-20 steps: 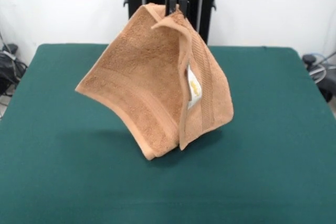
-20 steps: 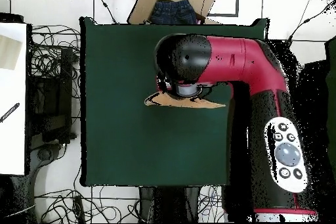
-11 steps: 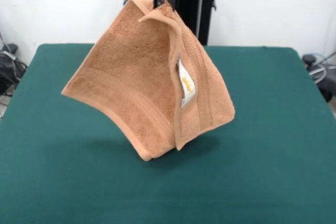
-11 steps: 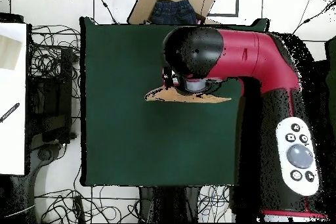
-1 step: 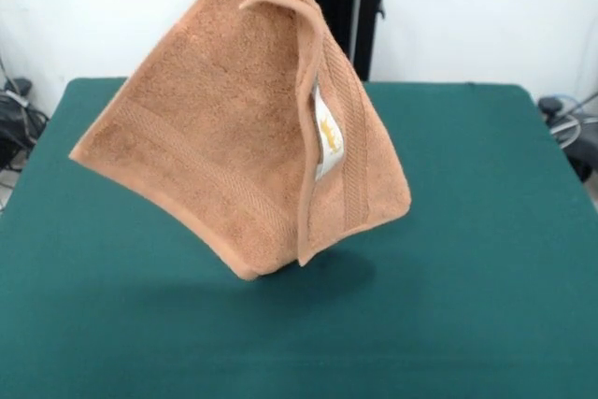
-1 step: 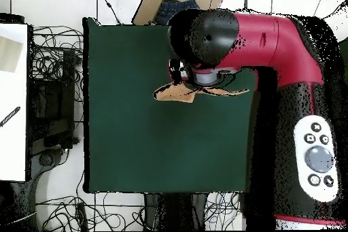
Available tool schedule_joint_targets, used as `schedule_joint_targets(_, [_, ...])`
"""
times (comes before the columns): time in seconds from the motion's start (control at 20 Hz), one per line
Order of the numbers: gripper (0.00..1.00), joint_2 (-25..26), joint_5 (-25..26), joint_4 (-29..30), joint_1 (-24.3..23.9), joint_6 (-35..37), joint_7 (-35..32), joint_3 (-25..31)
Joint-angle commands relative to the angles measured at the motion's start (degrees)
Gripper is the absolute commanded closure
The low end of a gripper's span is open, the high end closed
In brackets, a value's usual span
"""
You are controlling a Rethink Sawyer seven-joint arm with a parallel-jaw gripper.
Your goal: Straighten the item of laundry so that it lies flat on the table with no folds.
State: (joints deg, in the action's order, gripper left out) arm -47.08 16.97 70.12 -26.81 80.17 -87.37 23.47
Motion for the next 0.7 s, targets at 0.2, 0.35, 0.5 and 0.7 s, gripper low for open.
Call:
schedule_joint_targets(0.2, [1.00,1.5,2.6,-3.6,0.1,7.6,13.4,5.0])
schedule_joint_targets(0.35, [1.00,1.7,2.9,-4.9,0.0,9.0,13.4,5.4])
schedule_joint_targets(0.5, [1.00,2.0,3.2,-6.4,0.2,10.2,13.3,5.6])
schedule_joint_targets(0.7, [1.00,2.6,3.4,-8.2,0.5,11.8,13.3,5.7])
